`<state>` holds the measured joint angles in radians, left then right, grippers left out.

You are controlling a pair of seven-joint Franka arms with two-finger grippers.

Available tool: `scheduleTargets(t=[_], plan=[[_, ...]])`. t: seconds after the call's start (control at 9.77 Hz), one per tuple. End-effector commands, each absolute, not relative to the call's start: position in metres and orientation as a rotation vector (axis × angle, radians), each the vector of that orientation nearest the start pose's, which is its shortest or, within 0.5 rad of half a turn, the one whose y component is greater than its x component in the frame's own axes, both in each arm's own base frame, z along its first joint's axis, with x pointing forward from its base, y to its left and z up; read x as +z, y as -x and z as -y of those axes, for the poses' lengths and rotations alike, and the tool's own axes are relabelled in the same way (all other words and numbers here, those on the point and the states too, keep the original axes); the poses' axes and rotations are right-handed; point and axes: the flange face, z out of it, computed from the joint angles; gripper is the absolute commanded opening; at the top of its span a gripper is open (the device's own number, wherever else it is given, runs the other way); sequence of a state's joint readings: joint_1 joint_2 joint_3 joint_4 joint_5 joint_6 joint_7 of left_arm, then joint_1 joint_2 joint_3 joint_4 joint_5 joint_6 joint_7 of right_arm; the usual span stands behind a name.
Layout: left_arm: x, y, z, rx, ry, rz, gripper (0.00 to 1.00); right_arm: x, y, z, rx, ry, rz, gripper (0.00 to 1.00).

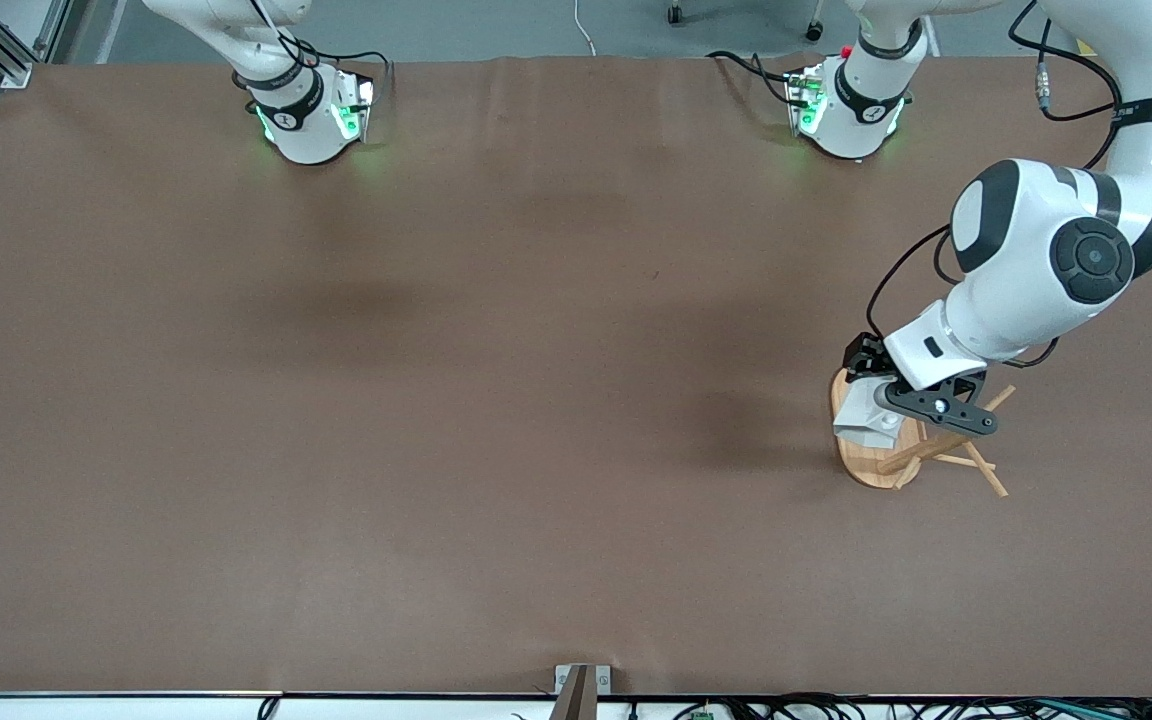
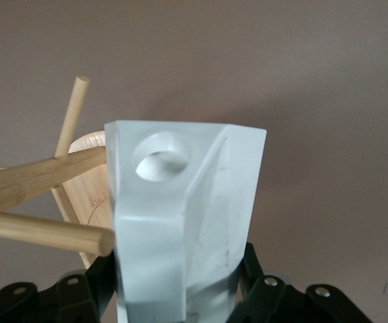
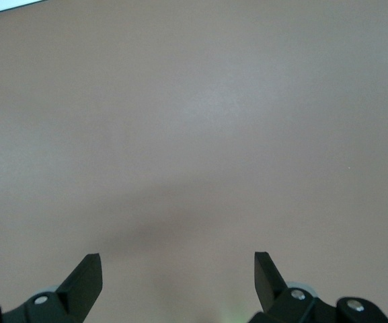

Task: Hang cup on rack
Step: 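Lower the cup with the left gripper onto a rack peg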

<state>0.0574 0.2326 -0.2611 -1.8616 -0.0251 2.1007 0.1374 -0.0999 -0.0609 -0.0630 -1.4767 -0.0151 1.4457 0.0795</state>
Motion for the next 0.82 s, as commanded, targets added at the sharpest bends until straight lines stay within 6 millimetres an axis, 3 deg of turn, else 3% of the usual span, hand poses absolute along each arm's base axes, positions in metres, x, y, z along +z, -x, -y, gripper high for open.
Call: scheduleTargets(t=[0.0, 0.51, 0.61, 0.72], plan=[[0.383, -0.604, 0.107, -0.002, 3.197, -0.503, 0.01, 0.693, -0.513, 0.083, -0.039, 3.111, -0.407, 1.00], [0.380, -0.609, 0.086, 0.001, 3.197, -0.471, 0.04, 0.692, -0.513, 0.083, -0.032, 3.104, -0.408, 1.00], [0.375, -0.612, 0.083, 0.010, 3.200, -0.463, 0.08, 0.691, -0.514, 0.083, -0.029, 3.105, -0.405, 1.00], [0.375, -0.616, 0.083, 0.000, 3.199, -0.466, 0.29, 0.691, -0.514, 0.084, -0.032, 3.105, -0.408, 1.00]])
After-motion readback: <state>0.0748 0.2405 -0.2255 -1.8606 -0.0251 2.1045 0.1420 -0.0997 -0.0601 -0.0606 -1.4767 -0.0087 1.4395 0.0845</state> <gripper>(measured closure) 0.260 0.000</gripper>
